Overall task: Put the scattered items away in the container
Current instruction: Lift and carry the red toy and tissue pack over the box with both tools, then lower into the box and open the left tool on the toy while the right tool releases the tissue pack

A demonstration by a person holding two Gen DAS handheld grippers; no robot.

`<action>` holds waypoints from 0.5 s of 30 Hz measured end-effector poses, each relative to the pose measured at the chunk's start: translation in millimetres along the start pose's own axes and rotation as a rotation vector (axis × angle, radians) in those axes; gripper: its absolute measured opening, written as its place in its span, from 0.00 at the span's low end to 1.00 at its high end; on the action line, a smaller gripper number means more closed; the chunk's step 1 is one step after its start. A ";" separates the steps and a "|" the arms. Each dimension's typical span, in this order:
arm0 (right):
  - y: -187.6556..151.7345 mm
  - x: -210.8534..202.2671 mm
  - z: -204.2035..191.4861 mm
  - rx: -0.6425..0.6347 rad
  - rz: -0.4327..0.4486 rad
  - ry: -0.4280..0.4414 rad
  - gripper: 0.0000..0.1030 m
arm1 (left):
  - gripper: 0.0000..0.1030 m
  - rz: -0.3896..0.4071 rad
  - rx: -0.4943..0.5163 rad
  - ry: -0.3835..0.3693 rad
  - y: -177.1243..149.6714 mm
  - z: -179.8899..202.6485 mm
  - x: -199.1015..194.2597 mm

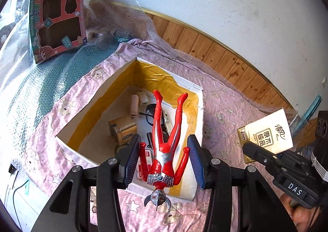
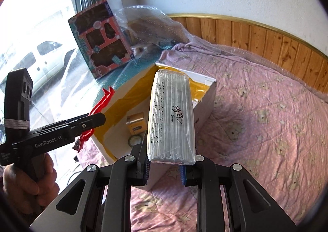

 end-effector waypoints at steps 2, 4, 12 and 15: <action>7.3 3.1 -1.5 -0.012 0.003 0.008 0.23 | 0.47 0.000 -0.026 0.004 5.6 -10.6 0.7; 13.6 7.2 -2.3 -0.022 0.004 0.015 0.23 | 0.47 -0.003 -0.049 0.006 11.1 -19.2 3.2; 42.9 40.1 6.3 -0.045 -0.020 0.035 0.23 | 0.47 -0.059 -0.102 -0.005 30.7 -30.4 32.4; 53.0 57.7 12.3 -0.068 -0.041 0.027 0.23 | 0.47 -0.100 -0.146 -0.024 34.7 -31.4 49.1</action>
Point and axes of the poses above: each gripper's, at about its wrist camera, not at the fingertips, and x roughly the way its jaws point, z to its right, y to its top, the point moved 7 cm from there along x, roughly the way its jaws point, and after that the axes turned 5 degrees about -x, right-handed, at the moved point
